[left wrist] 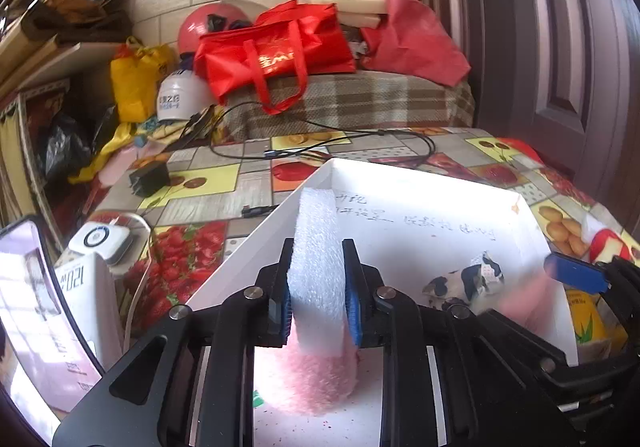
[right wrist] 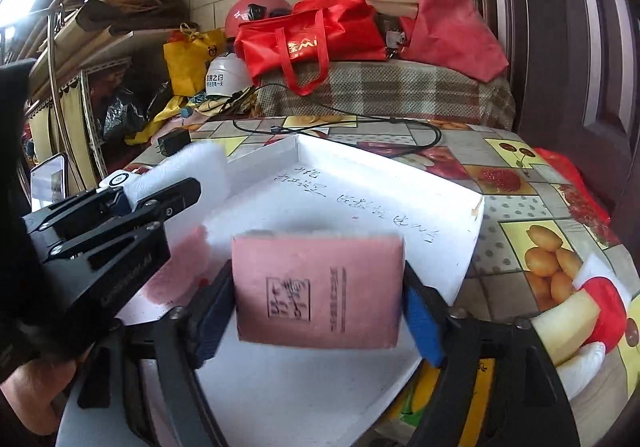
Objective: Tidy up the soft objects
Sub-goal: 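Carry the foam strip and tissue pack into the white box and release both, then withdraw both open tools from the box back toward the pile, then close the right tool on the braided rope while the left tool approaches the yellow sponge, then grasp the yellow-green sponge with the left tool while the right tool lifts the braided rope, then carry the sponge and rope into the white box and open both tools, then move both open tools from the box back over the pile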
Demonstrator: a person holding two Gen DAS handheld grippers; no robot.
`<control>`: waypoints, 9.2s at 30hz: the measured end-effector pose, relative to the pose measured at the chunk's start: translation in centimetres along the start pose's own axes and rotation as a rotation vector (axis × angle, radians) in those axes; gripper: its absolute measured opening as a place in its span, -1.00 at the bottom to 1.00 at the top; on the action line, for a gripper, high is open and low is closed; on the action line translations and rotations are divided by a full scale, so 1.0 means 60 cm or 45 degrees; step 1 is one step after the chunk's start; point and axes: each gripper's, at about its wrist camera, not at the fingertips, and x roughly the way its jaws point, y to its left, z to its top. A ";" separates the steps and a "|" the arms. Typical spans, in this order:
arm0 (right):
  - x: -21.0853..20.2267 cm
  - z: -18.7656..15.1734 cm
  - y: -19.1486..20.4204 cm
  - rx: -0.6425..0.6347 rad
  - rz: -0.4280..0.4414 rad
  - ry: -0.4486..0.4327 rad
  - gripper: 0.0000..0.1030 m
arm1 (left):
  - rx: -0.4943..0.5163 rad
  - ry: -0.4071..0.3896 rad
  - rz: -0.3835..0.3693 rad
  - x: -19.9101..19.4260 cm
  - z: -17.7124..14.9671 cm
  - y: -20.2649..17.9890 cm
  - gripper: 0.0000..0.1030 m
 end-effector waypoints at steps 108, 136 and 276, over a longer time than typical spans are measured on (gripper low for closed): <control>-0.208 -0.183 -0.279 0.058 0.204 0.358 -0.26 | 0.977 0.085 -0.997 -0.142 -0.098 -0.411 0.94; -0.229 -0.193 -0.303 0.091 0.106 0.322 -0.26 | 0.917 0.327 -1.020 -0.128 -0.117 -0.457 0.07; -0.197 -0.096 -0.259 0.302 -0.117 -0.075 0.98 | 0.167 -0.097 -0.467 -0.111 -0.038 -0.120 0.99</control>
